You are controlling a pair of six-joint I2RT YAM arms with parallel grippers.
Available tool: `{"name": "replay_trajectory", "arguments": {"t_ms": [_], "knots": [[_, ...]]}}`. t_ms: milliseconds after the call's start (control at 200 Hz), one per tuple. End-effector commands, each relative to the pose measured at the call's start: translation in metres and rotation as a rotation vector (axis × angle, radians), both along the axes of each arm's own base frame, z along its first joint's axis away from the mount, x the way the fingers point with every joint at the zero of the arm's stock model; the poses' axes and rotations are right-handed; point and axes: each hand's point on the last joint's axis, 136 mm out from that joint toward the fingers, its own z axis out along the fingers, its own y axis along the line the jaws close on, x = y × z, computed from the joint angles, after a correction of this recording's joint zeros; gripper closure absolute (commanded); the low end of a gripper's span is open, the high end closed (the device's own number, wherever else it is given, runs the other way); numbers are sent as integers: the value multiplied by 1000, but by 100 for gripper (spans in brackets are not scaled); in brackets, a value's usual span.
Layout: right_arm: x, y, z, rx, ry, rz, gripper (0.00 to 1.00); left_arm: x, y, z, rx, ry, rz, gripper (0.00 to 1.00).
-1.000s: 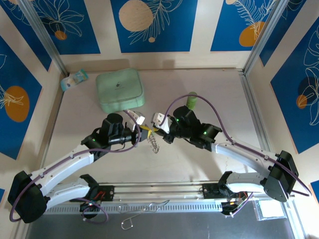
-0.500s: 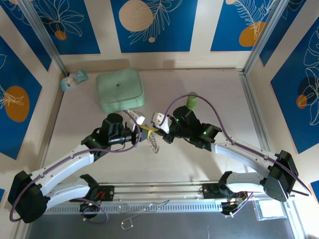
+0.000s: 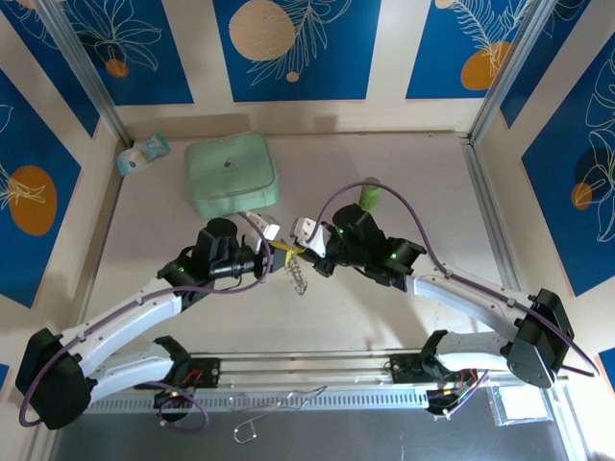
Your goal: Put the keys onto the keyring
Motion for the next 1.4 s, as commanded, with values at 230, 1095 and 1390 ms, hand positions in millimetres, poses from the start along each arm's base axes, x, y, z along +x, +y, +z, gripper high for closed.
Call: {"name": "replay_trajectory", "arguments": {"t_ms": [230, 1095, 1390], "knots": [[-13, 9, 6, 40, 21, 81, 100, 0, -10, 29, -65, -55, -30, 100], [9, 0, 11, 21, -93, -35, 100, -2, -10, 27, -68, -51, -34, 100], [8, -5, 14, 17, -126, -53, 100, -1, -10, 27, -65, -51, -30, 100]]}}
